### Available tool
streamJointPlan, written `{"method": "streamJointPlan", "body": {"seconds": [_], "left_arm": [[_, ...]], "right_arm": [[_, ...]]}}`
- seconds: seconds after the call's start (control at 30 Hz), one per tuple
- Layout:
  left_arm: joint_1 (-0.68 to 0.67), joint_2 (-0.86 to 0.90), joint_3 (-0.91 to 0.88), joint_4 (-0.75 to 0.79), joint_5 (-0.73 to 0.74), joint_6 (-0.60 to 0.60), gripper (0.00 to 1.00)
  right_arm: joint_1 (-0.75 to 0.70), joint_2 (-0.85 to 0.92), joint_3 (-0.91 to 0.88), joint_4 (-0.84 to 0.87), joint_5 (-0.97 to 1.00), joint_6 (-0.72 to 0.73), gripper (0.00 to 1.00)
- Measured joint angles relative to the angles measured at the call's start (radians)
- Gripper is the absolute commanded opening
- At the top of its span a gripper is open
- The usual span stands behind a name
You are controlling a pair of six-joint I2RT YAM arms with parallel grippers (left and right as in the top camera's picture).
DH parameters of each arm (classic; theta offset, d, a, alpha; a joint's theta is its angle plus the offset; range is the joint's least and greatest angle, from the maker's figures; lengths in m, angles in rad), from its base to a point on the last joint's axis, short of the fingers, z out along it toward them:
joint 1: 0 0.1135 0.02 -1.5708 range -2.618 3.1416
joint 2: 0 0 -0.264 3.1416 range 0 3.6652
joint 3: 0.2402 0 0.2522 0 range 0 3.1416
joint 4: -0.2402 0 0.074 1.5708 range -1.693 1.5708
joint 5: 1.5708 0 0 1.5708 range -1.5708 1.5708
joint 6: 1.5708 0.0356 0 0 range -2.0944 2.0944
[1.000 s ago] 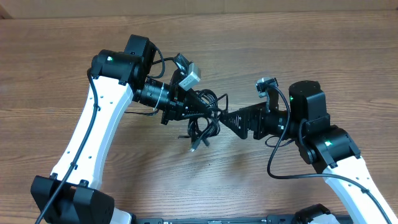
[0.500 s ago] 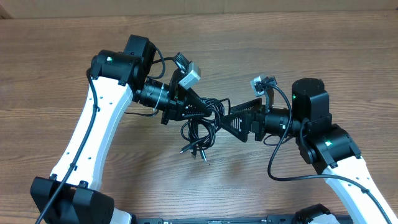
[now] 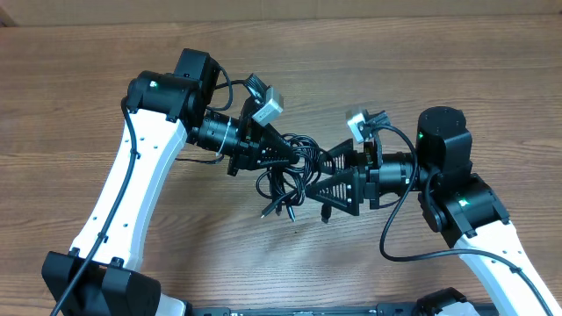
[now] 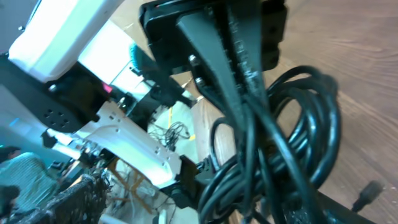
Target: Untangle cables
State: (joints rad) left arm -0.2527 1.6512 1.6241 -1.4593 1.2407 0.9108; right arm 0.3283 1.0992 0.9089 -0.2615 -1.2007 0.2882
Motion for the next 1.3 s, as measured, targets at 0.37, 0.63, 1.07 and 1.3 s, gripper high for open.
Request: {"method": "streamJointPlan", "body": {"seconds": [0.37, 0.63, 1.07, 1.3], "left_arm": [[0.000, 0.000, 0.000, 0.001, 0.000, 0.000, 0.04], [0.000, 0.000, 0.000, -0.004, 0.002, 0.000, 0.04], [-0.055, 0.000, 0.001, -0.017, 0.026, 0.005, 0.04], [-0.077, 0.000, 0.001, -0.014, 0.026, 0.005, 0.04]], "right_arm": [[0.008, -0.001, 0.000, -0.162, 0.186, 0.014, 0.81], [0.008, -0.001, 0.000, -0.243, 0.402, 0.055, 0.77], [0.008, -0.001, 0.000, -0.217, 0.558, 0.165, 0.84], [0.008, -0.001, 0.000, -0.224, 0.557, 0.182, 0.84]]}}
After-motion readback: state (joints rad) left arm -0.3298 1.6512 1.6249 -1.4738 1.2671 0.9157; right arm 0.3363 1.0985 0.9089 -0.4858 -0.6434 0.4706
